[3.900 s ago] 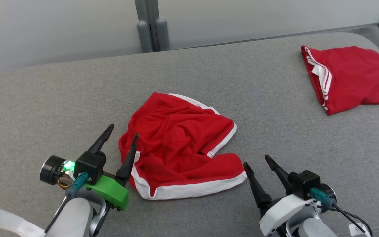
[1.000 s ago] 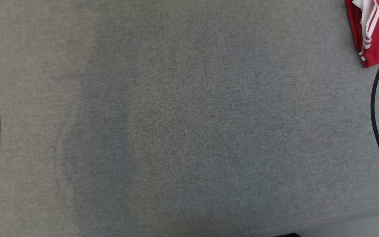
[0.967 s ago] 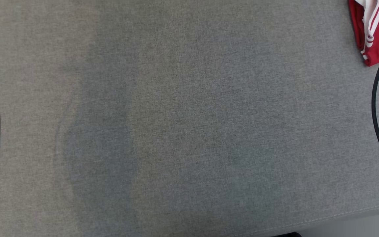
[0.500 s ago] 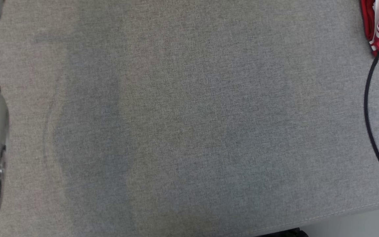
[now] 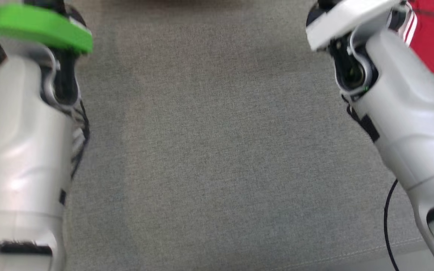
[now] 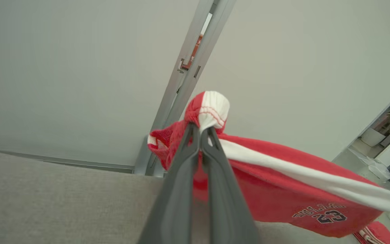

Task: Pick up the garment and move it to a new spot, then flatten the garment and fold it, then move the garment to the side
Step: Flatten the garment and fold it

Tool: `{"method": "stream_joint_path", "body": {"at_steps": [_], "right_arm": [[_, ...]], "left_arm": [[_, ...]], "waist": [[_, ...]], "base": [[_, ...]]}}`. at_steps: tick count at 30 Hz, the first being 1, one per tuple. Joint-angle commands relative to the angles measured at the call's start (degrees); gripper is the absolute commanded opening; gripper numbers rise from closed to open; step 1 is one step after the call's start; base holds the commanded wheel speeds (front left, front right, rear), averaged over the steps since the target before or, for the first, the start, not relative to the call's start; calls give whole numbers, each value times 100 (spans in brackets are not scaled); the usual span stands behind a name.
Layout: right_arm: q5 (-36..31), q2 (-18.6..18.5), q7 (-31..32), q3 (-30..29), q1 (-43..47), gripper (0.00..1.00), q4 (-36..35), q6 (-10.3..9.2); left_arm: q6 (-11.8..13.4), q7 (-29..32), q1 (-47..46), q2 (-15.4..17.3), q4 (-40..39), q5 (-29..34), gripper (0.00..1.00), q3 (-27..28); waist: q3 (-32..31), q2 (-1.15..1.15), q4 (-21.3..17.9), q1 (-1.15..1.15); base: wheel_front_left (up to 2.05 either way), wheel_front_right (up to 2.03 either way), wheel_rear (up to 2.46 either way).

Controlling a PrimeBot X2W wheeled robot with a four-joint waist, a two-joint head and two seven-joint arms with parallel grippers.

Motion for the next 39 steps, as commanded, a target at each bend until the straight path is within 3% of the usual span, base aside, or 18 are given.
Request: {"method": "stream_joint_path", "body": {"at_steps": [1, 10, 14, 21, 31, 39], "right_arm": [[116, -142, -37, 10, 472, 0, -168, -12], [398, -471, -49, -206, 3131, 0, -1360, -13], [267, -576, -51, -297, 4075, 0, -1729, -16], [-189, -663, 70, -476, 5506, 0, -2370, -18], [-919, -291, 654, -1449, 7333, 0, -3475, -20], [-1430, 182, 1120, -2043, 7389, 0, -4060, -17]], "left_arm": [[65, -11, 600, -105, -280, 147, 0, 141], [173, -15, 3434, -575, -1796, 543, 0, 701], [264, -20, 4403, -637, -2265, 446, 0, 992], [431, -22, 5690, -654, -2832, 213, 0, 885], [752, -38, 6798, -650, -3460, -287, 0, 721], [825, -34, 6719, -661, -3531, -386, 0, 348]], "waist": [[-405, 0, 72, 1], [-1111, 0, 203, 1], [-1372, 0, 166, 1], [-1827, 0, 209, 1], [-2204, 0, 369, 1], [-2232, 0, 419, 1]], "base": [[0, 0, 0], [0, 0, 0], [0, 0, 0], [0, 0, 0], [0, 0, 0], [0, 0, 0]]}}
